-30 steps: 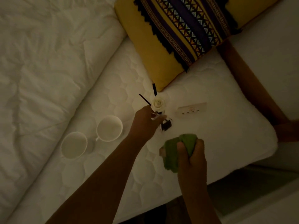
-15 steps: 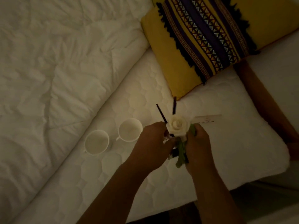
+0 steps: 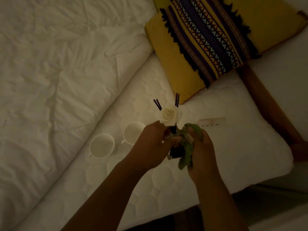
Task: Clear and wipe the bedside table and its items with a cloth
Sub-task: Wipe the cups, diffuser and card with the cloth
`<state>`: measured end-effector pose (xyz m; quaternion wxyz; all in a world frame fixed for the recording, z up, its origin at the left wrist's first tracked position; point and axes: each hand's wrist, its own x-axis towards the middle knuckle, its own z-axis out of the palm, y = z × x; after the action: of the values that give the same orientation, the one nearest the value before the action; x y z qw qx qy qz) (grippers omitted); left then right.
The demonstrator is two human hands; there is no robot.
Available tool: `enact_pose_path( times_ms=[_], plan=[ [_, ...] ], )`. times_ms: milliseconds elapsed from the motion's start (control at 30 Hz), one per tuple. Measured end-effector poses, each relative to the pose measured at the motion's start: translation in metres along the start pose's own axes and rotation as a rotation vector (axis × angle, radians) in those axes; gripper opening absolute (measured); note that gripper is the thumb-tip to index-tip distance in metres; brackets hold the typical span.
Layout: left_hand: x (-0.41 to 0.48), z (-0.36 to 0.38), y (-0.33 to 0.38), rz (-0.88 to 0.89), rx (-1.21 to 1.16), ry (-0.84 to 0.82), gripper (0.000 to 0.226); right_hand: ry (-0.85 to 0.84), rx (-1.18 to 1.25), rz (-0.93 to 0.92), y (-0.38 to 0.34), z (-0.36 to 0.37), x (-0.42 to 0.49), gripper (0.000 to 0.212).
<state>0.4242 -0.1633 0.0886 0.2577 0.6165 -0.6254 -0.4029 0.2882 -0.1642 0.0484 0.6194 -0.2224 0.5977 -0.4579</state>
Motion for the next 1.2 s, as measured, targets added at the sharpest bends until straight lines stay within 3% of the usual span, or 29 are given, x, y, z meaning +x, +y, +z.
enact_pose_path(
  times_ms=[67, 233, 333, 467, 533, 700, 767, 833, 933, 1067, 1167, 1200],
  plan=[
    [0.007, 0.002, -0.002, -0.05, 0.04, 0.037, 0.018, 0.137, -0.019, -0.126, 0.013, 0.003, -0.014, 0.01],
    [0.011, 0.02, 0.005, -0.091, 0.013, 0.122, 0.011, 0.409, -0.15, -0.43, 0.032, 0.019, -0.035, 0.024],
    [0.01, 0.03, 0.013, -0.077, -0.026, 0.202, 0.013, 0.498, -0.05, -0.462, 0.031, 0.025, -0.037, 0.031],
    [0.01, 0.032, 0.018, -0.055, -0.06, 0.255, 0.01, 0.497, -0.025, -0.484, 0.02, 0.024, -0.034, 0.027],
    [0.01, 0.031, 0.018, -0.036, -0.043, 0.197, 0.007, 0.46, -0.096, -0.41, 0.01, 0.016, -0.026, 0.02],
    [0.005, 0.021, 0.011, 0.041, -0.019, 0.079, 0.019, 0.121, 0.022, 0.082, -0.011, -0.008, -0.003, 0.028],
    [0.002, 0.017, 0.009, 0.069, -0.054, 0.028, 0.023, 0.005, -0.048, 0.126, -0.013, -0.014, 0.001, 0.025],
    [-0.002, 0.015, 0.009, 0.09, -0.077, -0.038, 0.033, -0.039, -0.027, 0.156, -0.013, -0.018, 0.009, 0.019],
    [-0.007, 0.018, 0.006, 0.105, -0.09, -0.071, 0.032, -0.099, -0.045, 0.287, -0.013, -0.019, 0.018, 0.016],
    [0.001, 0.014, -0.001, 0.061, -0.14, -0.021, 0.017, -0.258, 0.457, 0.414, 0.004, -0.015, 0.017, 0.048],
    [0.008, 0.02, 0.001, 0.032, -0.146, 0.047, 0.014, -0.282, 0.743, 0.398, 0.013, -0.004, 0.007, 0.025],
    [0.009, 0.023, 0.001, 0.008, -0.17, 0.07, 0.015, -0.264, 0.817, 0.38, 0.018, -0.004, 0.006, 0.032]
  ],
)
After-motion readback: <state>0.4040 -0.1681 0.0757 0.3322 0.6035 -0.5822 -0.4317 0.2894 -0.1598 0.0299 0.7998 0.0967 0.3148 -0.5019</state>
